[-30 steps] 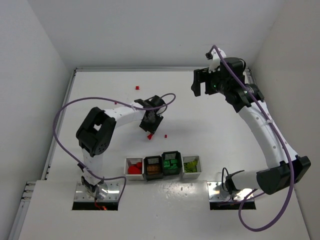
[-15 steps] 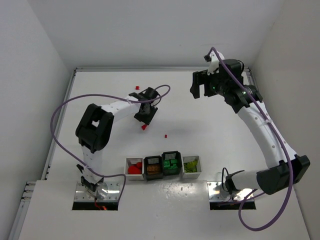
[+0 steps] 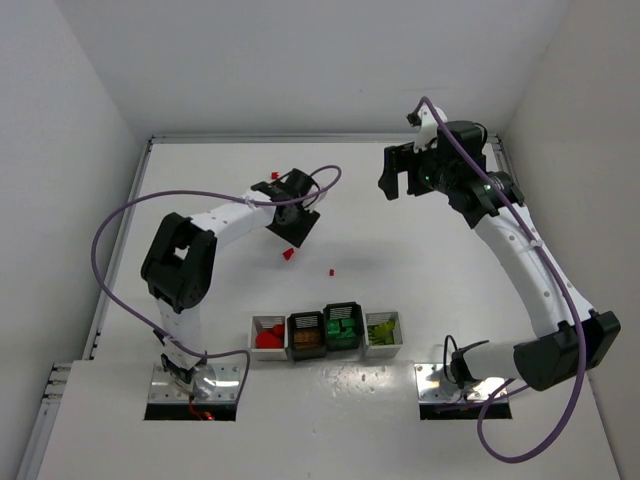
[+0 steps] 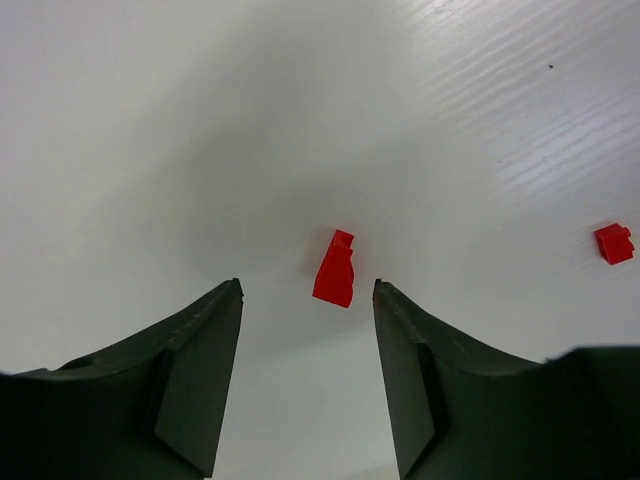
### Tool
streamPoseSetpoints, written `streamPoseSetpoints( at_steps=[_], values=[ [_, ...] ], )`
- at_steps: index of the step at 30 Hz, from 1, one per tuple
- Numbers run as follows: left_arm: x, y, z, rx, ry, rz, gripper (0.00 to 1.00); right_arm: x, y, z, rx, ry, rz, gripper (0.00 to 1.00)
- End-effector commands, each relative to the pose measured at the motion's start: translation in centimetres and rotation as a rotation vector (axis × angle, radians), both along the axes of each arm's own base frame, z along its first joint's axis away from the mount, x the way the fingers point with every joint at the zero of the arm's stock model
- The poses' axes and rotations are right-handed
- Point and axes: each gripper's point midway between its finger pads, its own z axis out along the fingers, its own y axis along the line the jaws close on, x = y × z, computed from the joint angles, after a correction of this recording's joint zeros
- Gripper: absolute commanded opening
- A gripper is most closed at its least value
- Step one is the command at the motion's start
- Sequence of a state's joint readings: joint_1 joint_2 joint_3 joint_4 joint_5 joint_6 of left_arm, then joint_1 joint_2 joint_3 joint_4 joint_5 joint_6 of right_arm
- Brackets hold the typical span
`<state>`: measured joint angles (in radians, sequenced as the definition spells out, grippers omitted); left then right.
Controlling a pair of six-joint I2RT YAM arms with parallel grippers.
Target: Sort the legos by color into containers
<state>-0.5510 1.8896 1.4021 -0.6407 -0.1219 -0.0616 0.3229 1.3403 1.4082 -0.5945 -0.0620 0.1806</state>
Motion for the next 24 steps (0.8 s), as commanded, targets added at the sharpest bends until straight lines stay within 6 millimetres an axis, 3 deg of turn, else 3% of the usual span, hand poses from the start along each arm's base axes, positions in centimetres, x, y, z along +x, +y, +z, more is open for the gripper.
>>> streamPoseSetpoints(
  at_steps=[1,11,15,21,24],
  values=[
    [-0.6,-0.6,-0.4,0.002,0.023,-0.095,0.61,0.2,0.3,1.9,0.035,-0.063,0.014,0.94],
    [-1.3,-0.5,-3.4,0.015,0.119,-0.123,0.65,0.5,0.4,1.2,0.03,-0.045,0.014,0.94],
    [-1.4,0.0,-4.9,0.01,0.162,-0.112,0.6,0.5,0.6,1.2,0.034,-0.044,0.022,0.94],
    [-1.4,0.9,-5.4,0.004,0.197,-0.089,0.43,0.6,0.6,0.8,0.031,-0.035,0.022,0.94],
    [-1.4,1.2,-5.8,-0.001,0.211,-0.081,0.25,0.6,0.8,0.8,0.036,-0.033,0.03,0.94]
  ],
)
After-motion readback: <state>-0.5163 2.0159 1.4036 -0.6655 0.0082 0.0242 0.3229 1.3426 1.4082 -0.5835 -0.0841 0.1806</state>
